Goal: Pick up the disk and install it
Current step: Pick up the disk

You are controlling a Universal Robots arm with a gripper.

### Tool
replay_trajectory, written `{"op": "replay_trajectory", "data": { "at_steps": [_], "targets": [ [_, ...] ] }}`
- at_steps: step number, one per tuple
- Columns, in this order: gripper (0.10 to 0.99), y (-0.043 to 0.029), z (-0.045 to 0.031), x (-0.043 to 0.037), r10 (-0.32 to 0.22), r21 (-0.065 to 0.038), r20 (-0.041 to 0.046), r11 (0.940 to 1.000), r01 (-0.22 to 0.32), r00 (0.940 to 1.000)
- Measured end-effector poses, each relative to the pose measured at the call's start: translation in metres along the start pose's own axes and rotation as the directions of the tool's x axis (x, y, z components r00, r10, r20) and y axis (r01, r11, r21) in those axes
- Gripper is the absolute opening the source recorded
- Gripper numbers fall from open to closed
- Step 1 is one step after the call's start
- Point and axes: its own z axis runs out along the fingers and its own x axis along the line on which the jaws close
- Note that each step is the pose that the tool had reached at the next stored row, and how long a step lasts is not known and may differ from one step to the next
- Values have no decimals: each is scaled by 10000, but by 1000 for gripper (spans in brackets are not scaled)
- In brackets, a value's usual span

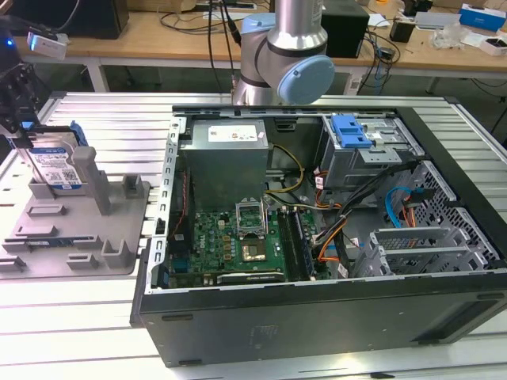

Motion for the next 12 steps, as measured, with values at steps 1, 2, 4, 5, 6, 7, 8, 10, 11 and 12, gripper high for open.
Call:
{"op": "replay_trajectory", "data": {
  "at_steps": [1, 2, 4, 5, 6, 7, 8, 10, 11, 12],
  "targets": [
    [482, 0, 5, 0, -3, 0, -1, 10000, 3, 10000],
    [482, 1, 13, 0, -10, -1, -1, 10000, 10, 10000],
    [482, 1, 31, -1, -22, 0, -1, 10000, 22, 10000],
    [482, 1, 35, -1, -25, 0, -1, 10000, 25, 10000],
    [482, 1, 40, -1, -28, 1, 0, 10000, 28, 10000],
    [482, 1, 44, -2, -32, 1, 0, 10000, 32, 10000],
    [482, 1, 48, -2, -35, 0, -1, 10000, 35, 10000],
    [482, 1, 53, -2, -42, 0, -2, 10000, 42, 10000],
    [482, 1, 54, -2, -42, 1, -1, 10000, 42, 10000],
    [482, 1, 54, -2, -43, 3, -1, 10000, 43, 10000]
  ]
}}
